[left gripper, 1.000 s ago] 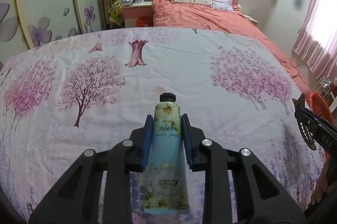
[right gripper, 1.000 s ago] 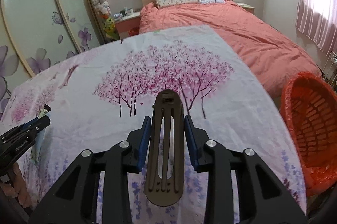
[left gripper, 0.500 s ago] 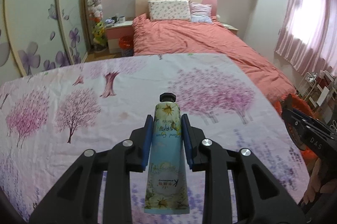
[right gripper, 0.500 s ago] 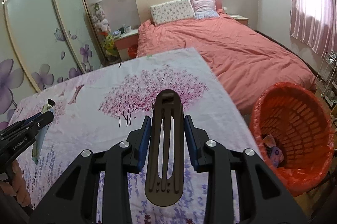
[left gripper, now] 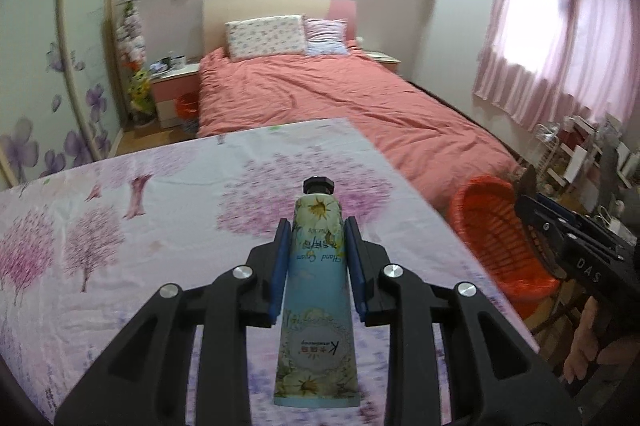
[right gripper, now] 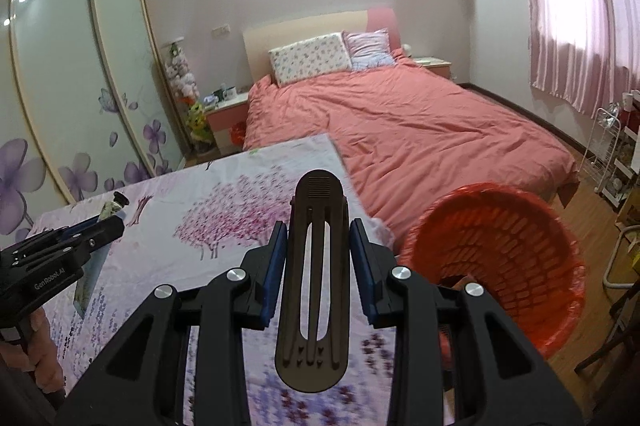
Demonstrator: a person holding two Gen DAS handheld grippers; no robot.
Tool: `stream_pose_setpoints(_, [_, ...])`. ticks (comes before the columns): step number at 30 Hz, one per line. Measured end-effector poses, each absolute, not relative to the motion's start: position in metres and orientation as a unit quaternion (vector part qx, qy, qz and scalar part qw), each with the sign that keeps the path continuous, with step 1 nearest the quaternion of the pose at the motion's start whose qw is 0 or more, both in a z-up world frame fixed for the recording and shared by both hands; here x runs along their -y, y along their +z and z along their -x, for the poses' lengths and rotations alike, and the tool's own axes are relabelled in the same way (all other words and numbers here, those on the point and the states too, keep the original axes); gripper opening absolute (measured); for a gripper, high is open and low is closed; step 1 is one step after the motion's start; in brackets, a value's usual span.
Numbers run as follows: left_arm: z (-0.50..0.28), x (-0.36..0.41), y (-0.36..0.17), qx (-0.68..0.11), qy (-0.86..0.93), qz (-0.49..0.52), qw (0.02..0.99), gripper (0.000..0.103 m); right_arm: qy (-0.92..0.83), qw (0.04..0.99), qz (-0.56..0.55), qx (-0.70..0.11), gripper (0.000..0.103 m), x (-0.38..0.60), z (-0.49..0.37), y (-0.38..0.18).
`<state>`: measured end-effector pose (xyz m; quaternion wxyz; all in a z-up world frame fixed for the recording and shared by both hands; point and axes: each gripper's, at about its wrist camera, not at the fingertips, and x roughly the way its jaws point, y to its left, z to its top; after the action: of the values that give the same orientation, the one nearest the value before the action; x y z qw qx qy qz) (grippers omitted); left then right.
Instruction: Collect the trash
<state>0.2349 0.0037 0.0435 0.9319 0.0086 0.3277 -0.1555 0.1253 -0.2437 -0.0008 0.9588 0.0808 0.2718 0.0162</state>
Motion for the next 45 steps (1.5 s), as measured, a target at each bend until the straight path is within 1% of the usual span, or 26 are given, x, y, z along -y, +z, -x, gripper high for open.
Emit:
stream_pose_setpoints(15, [-0.22, 0.134, 0.05, -0.312, -0.286, -0.031, 0.906, 0.027, -0.05, 0.961, -0.138, -0.234, 0.033, 0.336, -0.106, 0.001])
stream_pose_setpoints(24, [-0.244, 0.218, 0.026, -0.34, -0.341, -0.019, 0.876, 0.027, -0.072, 0.95, -0.191, -0.235, 0.033, 0.392, -0.119, -0.015])
stream_pose_setpoints(28, [-0.258, 0.249, 0.008, -0.356, -0.343, -0.034, 0.869, 0.028, -0.069, 0.941, -0.219, -0.247, 0.033, 0.413, -0.13, -0.027])
stream_pose_setpoints(29, [-0.261, 0.256, 0.002, -0.361, -0.337, -0.039, 0.869, 0.028, -0.067, 0.938, -0.226, -0.253, 0.034, 0.419, -0.135, -0.031])
stream_pose_setpoints(30, [-0.264, 0.261, -0.003, -0.363, -0.332, -0.043, 0.869, 0.033, -0.067, 0.936, -0.232, -0.256, 0.034, 0.422, -0.136, -0.034])
stream_pose_setpoints(31, [-0.266, 0.264, -0.007, -0.365, -0.326, -0.051, 0.871, 0.037, -0.069, 0.934, -0.237, -0.257, 0.037, 0.425, -0.137, -0.037])
stream_pose_setpoints(32, [-0.269, 0.266, -0.009, -0.365, -0.318, -0.056, 0.873, 0.043, -0.073, 0.933, -0.24, -0.259, 0.048, 0.428, -0.137, -0.04])
stream_pose_setpoints(33, [-0.272, 0.266, -0.012, -0.366, -0.311, -0.059, 0.875, 0.043, -0.078, 0.932, -0.243, -0.259, 0.057, 0.429, -0.136, -0.043])
stream_pose_setpoints(37, [-0.28, 0.251, -0.02, -0.373, -0.281, -0.068, 0.882, 0.043, -0.09, 0.93, -0.248, -0.257, 0.057, 0.431, -0.122, -0.048])
stream_pose_setpoints(38, [-0.28, 0.246, -0.02, -0.371, -0.276, -0.07, 0.884, 0.043, -0.093, 0.93, -0.245, -0.257, 0.059, 0.429, -0.117, -0.047])
stream_pose_setpoints(39, [-0.277, 0.239, -0.019, -0.366, -0.272, -0.071, 0.887, 0.043, -0.096, 0.932, -0.239, -0.255, 0.066, 0.429, -0.114, -0.045])
stream_pose_setpoints(40, [-0.272, 0.232, -0.016, -0.359, -0.269, -0.073, 0.891, 0.043, -0.102, 0.936, -0.227, -0.249, 0.07, 0.423, -0.106, -0.042])
stream_pose_setpoints(41, [-0.267, 0.222, -0.013, -0.352, -0.266, -0.076, 0.894, 0.044, -0.108, 0.939, -0.216, -0.244, 0.076, 0.421, -0.103, -0.039])
stream_pose_setpoints(42, [-0.259, 0.212, -0.009, -0.341, -0.262, -0.078, 0.9, 0.048, -0.114, 0.944, -0.2, -0.237, 0.081, 0.414, -0.095, -0.034])
stream_pose_setpoints(43, [-0.251, 0.202, -0.004, -0.33, -0.257, -0.081, 0.905, 0.05, -0.119, 0.948, -0.186, -0.23, 0.084, 0.405, -0.086, -0.03])
stream_pose_setpoints(45, [-0.235, 0.181, 0.004, -0.311, -0.247, -0.081, 0.914, 0.059, -0.123, 0.954, -0.168, -0.215, 0.095, 0.394, -0.071, -0.024])
